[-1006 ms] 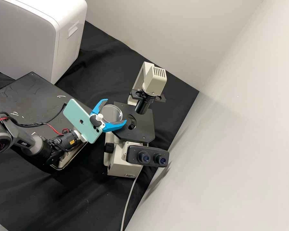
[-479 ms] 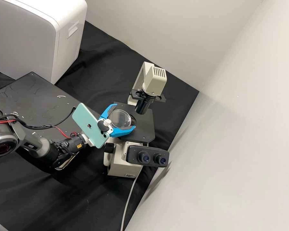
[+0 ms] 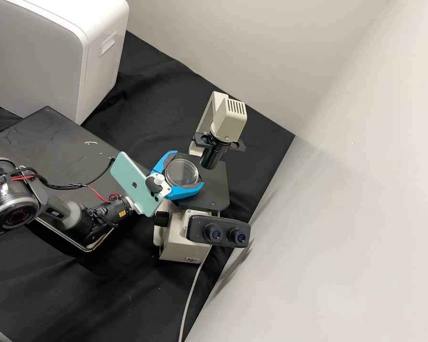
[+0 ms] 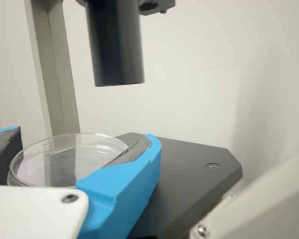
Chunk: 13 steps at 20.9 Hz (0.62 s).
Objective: Place the petri dish on the microscope
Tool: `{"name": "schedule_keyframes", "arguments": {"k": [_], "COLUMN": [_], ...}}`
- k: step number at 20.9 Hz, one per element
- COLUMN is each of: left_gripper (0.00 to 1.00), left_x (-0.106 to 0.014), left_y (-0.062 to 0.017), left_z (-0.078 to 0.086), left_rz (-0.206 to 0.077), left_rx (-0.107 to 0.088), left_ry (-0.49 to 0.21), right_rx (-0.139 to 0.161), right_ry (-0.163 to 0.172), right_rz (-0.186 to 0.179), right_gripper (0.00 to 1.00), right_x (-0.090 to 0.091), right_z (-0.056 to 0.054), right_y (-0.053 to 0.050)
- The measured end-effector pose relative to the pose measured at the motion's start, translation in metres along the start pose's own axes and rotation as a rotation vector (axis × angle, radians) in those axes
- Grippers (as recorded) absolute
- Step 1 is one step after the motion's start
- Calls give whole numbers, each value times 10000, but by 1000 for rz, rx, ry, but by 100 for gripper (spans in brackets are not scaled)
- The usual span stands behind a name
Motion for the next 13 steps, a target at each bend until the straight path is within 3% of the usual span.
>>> {"name": "schedule_keyframes", "arguments": {"k": [4,13], "left_gripper": [100,100], "left_x": [6,7], "left_y": [-13,-11], "left_z": [-2,-1], "left_rz": [-6,-5], "left_rx": [3,-3], "left_ry": [4,2], "right_rx": [-33,-40], "right_ry": [8,25], "right_rz": [2,47], "right_gripper": [0,0], "right_x": [65,153], "right_z": [12,39], "right_y": [-62,-126]}}
